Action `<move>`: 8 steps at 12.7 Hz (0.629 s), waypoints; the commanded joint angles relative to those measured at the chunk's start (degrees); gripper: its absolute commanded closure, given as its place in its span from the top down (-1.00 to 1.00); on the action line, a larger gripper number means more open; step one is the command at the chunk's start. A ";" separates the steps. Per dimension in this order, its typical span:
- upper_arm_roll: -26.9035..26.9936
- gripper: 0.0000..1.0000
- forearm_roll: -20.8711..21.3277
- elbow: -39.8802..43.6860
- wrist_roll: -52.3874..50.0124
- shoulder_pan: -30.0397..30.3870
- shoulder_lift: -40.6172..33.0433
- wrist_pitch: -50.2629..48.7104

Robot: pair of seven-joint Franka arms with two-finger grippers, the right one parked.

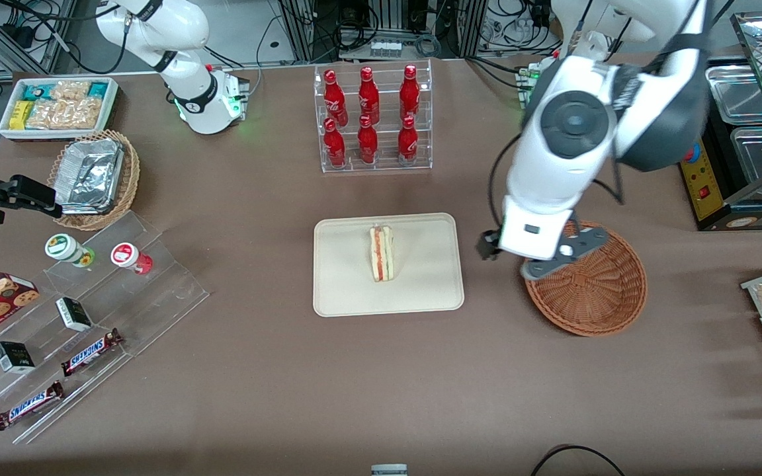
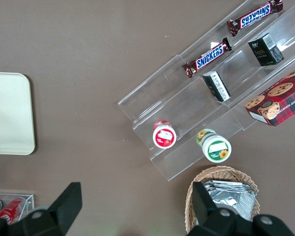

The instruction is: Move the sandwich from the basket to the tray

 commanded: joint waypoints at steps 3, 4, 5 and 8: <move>-0.70 0.99 -3.55 -1.69 14.90 10.08 -6.98 -7.88; -0.71 0.98 -4.61 -1.78 18.77 12.20 -8.39 -9.64; -0.62 0.99 -4.79 -1.86 22.38 14.22 -9.54 -11.49; -0.62 0.99 -4.53 -2.47 30.92 18.19 -12.61 -15.63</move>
